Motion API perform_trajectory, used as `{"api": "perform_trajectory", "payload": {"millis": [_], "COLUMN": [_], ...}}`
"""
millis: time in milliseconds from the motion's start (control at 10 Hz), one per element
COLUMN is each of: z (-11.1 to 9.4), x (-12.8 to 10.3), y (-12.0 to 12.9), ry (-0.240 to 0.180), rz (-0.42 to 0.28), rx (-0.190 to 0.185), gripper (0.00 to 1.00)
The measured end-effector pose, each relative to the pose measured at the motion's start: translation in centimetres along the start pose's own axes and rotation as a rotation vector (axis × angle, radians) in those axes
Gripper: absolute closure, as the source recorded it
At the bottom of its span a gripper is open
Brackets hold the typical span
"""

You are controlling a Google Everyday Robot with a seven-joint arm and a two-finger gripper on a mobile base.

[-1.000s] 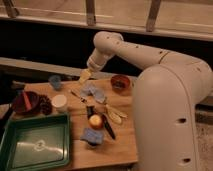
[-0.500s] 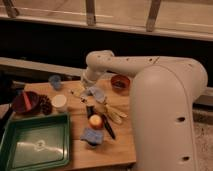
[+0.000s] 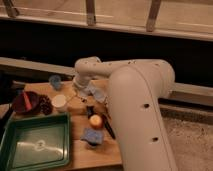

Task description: Place fork in paper cup

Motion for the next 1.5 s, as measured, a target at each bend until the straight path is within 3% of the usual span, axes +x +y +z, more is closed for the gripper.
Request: {"api": "perform_trajectory", "payload": {"millis": [800,1200,1500], "z": [-0.2,-1.9,-1.1], "x": [0.4,1.5,2.8], "y": [-0.5,-1.4,-2.0], "ry": [0.009,0.023,0.010], "rz": [0.023,0.055,0.103], "rx": [0.006,0.059,0.044], "gripper": [0.20,0.20,0.20]}}
